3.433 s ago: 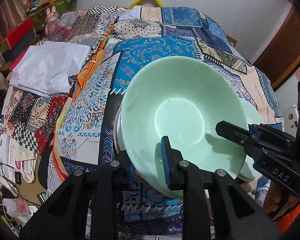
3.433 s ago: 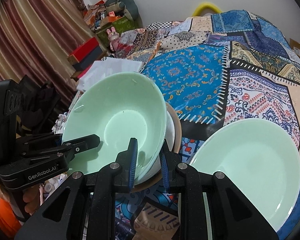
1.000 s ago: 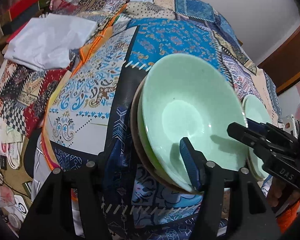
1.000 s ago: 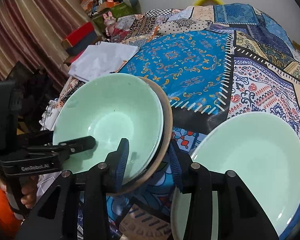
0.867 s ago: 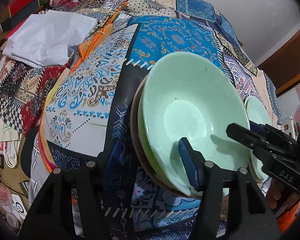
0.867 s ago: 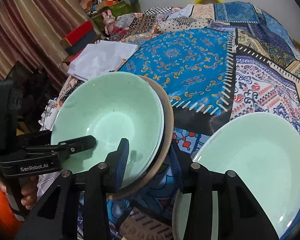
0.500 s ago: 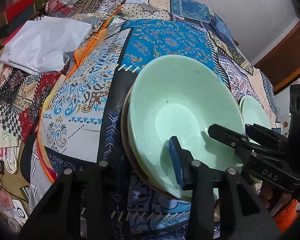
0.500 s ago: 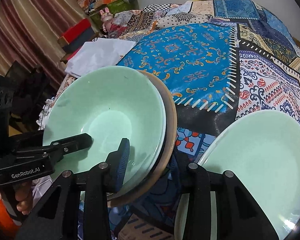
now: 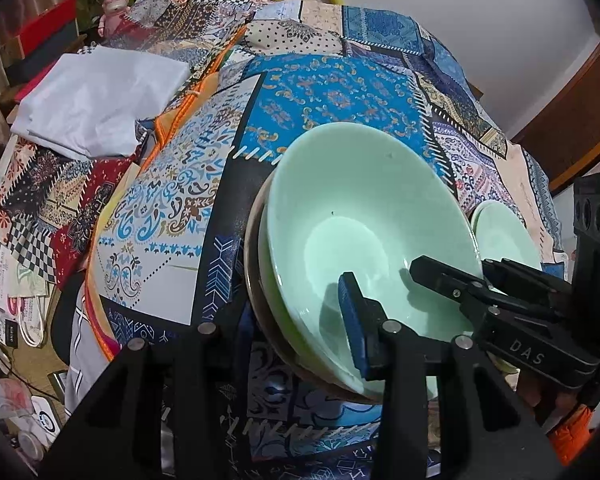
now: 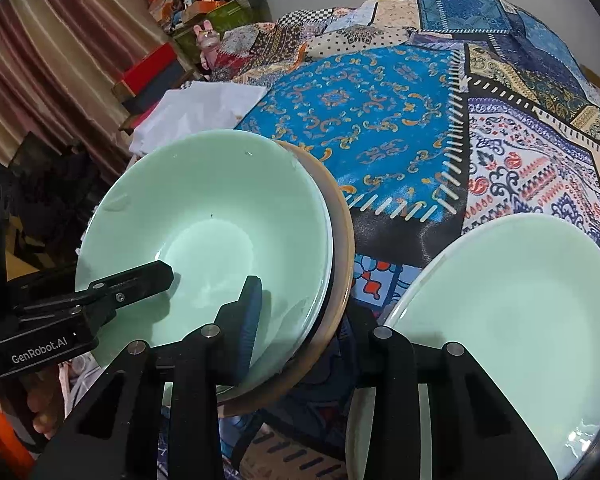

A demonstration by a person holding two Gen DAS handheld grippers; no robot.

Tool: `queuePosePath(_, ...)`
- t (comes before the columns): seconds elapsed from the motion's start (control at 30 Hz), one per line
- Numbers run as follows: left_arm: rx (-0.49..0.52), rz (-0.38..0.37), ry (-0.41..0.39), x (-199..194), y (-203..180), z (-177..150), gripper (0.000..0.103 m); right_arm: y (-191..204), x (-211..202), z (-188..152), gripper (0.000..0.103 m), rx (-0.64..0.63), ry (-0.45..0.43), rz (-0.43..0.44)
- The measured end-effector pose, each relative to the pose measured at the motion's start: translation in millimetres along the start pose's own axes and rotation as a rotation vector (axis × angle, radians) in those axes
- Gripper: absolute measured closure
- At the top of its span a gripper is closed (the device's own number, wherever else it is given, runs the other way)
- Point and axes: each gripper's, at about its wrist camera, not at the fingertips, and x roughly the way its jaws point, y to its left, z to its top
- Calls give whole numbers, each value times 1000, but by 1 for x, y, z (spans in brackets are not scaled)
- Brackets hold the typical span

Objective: Organize plates and bowls
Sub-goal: 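Lift the nested bowls and carry them toward the plate stack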

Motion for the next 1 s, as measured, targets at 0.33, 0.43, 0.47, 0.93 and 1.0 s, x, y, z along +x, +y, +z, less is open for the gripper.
queuePosePath(0.33, 30, -10, -65, -33, -25, 8, 63, 0, -43, 3, 71, 17, -99, 1)
queuePosePath(0.43, 46, -14, -80, -42, -36, 9, 63, -3, -56, 1, 71, 19, -124, -3)
queuePosePath(0.47, 50, -14, -84, -44, -39, 9, 63, -3, -61, -1, 71, 19, -132, -5)
queuePosePath(0.93, 127, -31, -106, -64, -90, -1, 63, -31, -106, -17, 71, 40, -197, -30)
queuePosePath(1.0, 135, -33, -105, -64, -98, -2, 63, -36, -111, -20, 71, 47, -203, -35)
